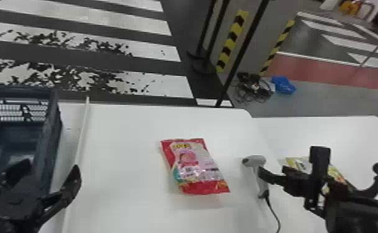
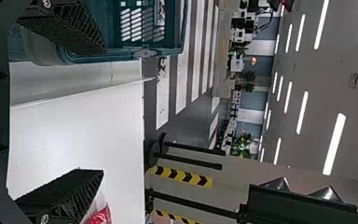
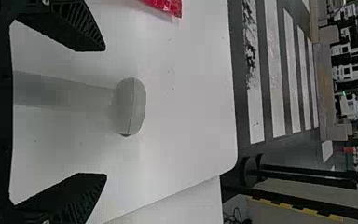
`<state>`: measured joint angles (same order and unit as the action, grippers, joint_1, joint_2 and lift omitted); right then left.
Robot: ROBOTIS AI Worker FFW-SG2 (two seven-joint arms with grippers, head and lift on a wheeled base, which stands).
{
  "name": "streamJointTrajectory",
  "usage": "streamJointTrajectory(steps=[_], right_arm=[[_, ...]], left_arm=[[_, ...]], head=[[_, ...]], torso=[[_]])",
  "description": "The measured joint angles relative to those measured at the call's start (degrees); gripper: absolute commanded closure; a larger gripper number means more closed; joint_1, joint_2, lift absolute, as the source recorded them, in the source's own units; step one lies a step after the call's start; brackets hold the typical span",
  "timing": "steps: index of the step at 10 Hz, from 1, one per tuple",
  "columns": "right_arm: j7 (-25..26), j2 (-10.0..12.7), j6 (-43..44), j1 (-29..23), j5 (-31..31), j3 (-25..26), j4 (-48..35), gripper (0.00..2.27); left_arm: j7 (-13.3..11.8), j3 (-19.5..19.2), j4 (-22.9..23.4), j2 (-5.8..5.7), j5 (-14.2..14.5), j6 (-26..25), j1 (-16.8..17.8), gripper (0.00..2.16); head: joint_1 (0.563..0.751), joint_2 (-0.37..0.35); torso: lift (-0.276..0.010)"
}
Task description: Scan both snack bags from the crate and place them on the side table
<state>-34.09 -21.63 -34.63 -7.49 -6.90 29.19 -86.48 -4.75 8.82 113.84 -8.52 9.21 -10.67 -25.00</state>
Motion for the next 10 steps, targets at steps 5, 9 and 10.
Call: streamJointTrajectory(steps=[5, 9, 10], right_arm=[[-1.6, -1.7, 0.8, 2.9, -0.2, -2.9, 7.2, 0.22], [-2.4, -2.7, 0.6, 3.5, 0.4, -4.0, 8.7, 1.54], [-2.4, -2.9, 0.1, 3.6, 0.8, -4.0, 8.7, 2.09]], left_arm=[[0.0, 0.1, -1.1, 0.25, 0.0, 0.2, 0.2, 0.07], [0.0, 0.3, -1.1, 0.19, 0.0, 0.2, 0.0, 0.07], [0.0, 0.3, -1.1, 0.17, 0.0, 0.2, 0.0, 0.07]], head=[[0.695, -0.350], [0.695, -0.350], [0.695, -0.350]], torso=[[-0.095], [-0.095], [-0.095]])
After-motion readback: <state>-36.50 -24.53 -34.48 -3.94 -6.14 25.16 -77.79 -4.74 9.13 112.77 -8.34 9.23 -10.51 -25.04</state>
